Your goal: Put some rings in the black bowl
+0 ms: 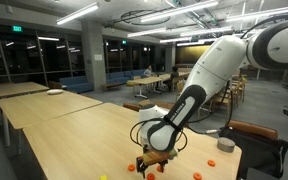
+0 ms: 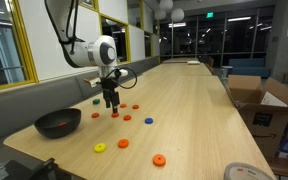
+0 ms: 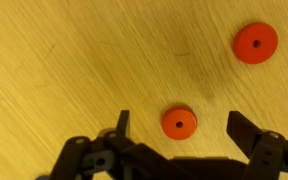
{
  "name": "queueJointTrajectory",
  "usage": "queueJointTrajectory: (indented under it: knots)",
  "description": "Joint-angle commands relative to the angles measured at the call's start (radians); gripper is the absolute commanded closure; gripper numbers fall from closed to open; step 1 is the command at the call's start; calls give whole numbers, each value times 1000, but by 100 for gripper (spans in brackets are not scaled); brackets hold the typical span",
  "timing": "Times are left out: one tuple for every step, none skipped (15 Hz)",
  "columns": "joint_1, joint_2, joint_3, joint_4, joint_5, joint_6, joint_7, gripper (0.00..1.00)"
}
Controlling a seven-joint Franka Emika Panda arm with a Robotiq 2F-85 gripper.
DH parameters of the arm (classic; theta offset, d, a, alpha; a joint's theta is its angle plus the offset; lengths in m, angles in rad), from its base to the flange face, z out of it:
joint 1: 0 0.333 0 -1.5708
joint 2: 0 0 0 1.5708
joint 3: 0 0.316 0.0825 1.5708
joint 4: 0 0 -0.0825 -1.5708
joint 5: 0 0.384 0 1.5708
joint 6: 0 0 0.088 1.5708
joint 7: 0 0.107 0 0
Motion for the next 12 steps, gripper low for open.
queueJointTrajectory:
  knots:
    - [7, 31, -10, 34, -9, 33, -2, 0]
    - [9, 37, -12, 38, -11, 39, -3, 0]
    - [7, 43, -13, 43, -10, 41, -6, 0]
    - [6, 49, -14, 47, -9, 43, -9, 0]
    - [5, 54, -15, 51, -8, 46, -12, 0]
    - [4, 59, -17, 54, -7, 49, -13, 0]
    - [3, 63, -18, 55, -5, 54, -16, 0]
    - [2, 66, -19, 55, -4, 60, -18, 0]
    - [1, 70, -20, 57, -1, 63, -20, 0]
    - [0, 74, -21, 58, 0, 66, -22, 0]
    - [-2, 78, -22, 58, 3, 71, -26, 0]
    - [-3, 80, -22, 57, 5, 77, -28, 0]
